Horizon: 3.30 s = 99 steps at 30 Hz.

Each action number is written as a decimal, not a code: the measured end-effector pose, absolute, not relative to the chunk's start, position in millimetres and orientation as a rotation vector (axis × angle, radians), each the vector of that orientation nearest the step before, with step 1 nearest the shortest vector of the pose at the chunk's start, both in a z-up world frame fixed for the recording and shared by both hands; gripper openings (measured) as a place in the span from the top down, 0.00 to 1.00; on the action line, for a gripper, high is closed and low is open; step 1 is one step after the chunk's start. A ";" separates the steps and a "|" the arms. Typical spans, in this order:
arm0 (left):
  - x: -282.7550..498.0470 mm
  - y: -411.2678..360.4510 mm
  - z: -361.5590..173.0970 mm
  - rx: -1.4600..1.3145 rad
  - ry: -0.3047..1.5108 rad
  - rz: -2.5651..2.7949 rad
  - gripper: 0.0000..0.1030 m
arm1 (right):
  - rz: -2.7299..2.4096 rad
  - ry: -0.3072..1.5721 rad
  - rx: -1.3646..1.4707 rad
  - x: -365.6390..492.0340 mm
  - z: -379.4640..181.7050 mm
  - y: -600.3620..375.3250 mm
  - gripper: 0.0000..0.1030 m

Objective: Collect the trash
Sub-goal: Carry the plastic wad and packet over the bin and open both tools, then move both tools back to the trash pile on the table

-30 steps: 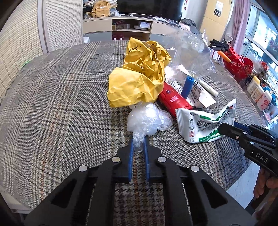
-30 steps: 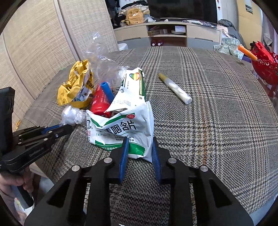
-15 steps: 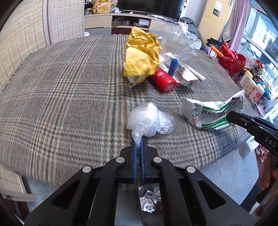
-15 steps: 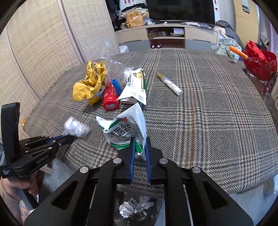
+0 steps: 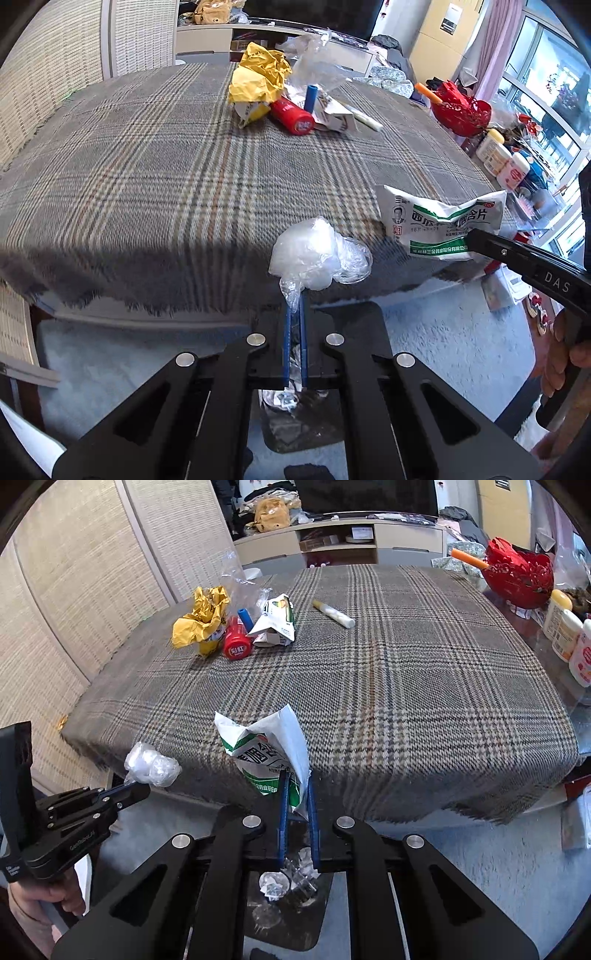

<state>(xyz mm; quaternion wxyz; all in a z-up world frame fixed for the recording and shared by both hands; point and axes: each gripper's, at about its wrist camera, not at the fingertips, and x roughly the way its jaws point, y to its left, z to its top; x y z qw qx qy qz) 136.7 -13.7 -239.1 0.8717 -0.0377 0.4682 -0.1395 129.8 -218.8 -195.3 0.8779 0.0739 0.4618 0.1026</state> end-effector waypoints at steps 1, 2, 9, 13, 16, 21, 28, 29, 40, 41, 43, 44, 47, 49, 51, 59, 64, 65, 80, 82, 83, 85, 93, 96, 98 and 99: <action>128.8 -15.5 -239.6 -0.078 0.980 -0.296 0.98 | 0.211 0.967 0.153 124.1 -196.0 -219.3 0.90; 123.9 -16.2 -239.6 -0.077 0.981 -0.298 0.98 | 0.209 0.972 0.149 118.9 -197.2 -219.5 0.90; 88.4 -22.6 -251.1 -0.084 1.008 -0.299 0.98 | 0.198 1.020 0.119 93.7 -211.5 -218.1 0.90; 74.0 -26.6 -265.3 -0.102 1.034 -0.297 0.98 | 0.198 1.052 0.115 83.5 -224.2 -214.8 0.90; 68.0 -31.0 -277.5 -0.106 1.055 -0.299 0.98 | 0.200 1.087 0.113 79.2 -236.6 -211.8 0.90; 64.3 -36.0 -294.8 -0.104 1.087 -0.296 0.98 | 0.207 1.139 0.129 76.2 -255.9 -209.3 0.90; 62.3 -45.9 -315.0 -0.092 1.135 -0.312 0.98 | 0.206 1.197 0.122 74.3 -278.1 -199.8 0.90; 62.2 -46.1 -317.1 -0.091 1.139 -0.313 0.98 | 0.207 1.203 0.120 74.3 -280.6 -198.3 0.89; 65.4 -44.9 -322.9 -0.086 1.160 -0.311 0.97 | 0.259 1.226 0.135 80.5 -282.3 -183.7 0.86; 65.8 -45.1 -323.0 -0.086 1.162 -0.312 0.96 | 0.255 1.226 0.130 81.0 -282.0 -183.0 0.86; 65.8 -45.3 -322.9 -0.086 1.160 -0.317 0.95 | 0.247 1.223 0.133 82.7 -280.6 -182.5 0.86; 65.7 -45.7 -322.8 -0.086 1.159 -0.319 0.95 | 0.246 1.225 0.137 84.1 -280.5 -181.5 0.86; 65.7 -46.6 -322.3 -0.081 1.159 -0.325 0.94 | 0.245 1.222 0.142 86.7 -279.9 -179.6 0.79; 65.7 -46.7 -321.5 -0.080 1.156 -0.325 0.93 | 0.246 1.220 0.151 88.5 -279.8 -179.7 0.75; 66.3 -45.8 -321.0 -0.083 1.157 -0.322 0.89 | 0.241 1.220 0.156 90.6 -280.2 -179.4 0.73; 65.4 -35.7 -309.5 -0.100 1.124 -0.279 0.49 | 0.186 1.178 0.169 93.7 -269.1 -184.5 0.27; 63.8 -30.1 -293.9 -0.095 1.081 -0.240 0.12 | 0.146 1.135 0.155 91.7 -256.3 -196.6 0.03; 63.6 -29.7 -290.3 -0.093 1.073 -0.236 0.09 | 0.139 1.133 0.149 91.2 -254.1 -199.4 0.03; 74.3 -30.0 -244.6 -0.092 0.983 -0.236 0.08 | 0.087 1.026 0.211 86.7 -206.9 -244.9 0.03; 77.6 -29.2 -236.4 -0.088 0.965 -0.238 0.08 | 0.089 0.997 0.210 89.1 -194.9 -247.3 0.03; 79.1 -29.6 -232.7 -0.087 0.957 -0.238 0.08 | 0.094 0.981 0.210 91.2 -188.8 -247.7 0.03; 85.0 -28.2 -223.7 -0.081 0.935 -0.235 0.08 | 0.104 0.957 0.205 96.4 -179.0 -246.7 0.03; 121.9 -18.6 -202.2 -0.066 0.899 -0.220 0.08 | 0.135 0.916 0.168 130.0 -161.7 -237.5 0.03; 140.5 -13.6 -198.7 -0.059 0.892 -0.217 0.08 | 0.139 0.909 0.158 145.1 -161.2 -233.8 0.03; 152.5 -9.8 -197.2 -0.057 0.887 -0.215 0.08 | 0.140 0.908 0.160 154.8 -162.4 -231.2 0.03; 159.5 -7.7 -196.9 -0.056 0.884 -0.214 0.08 | 0.142 0.907 0.160 162.2 -163.2 -229.4 0.03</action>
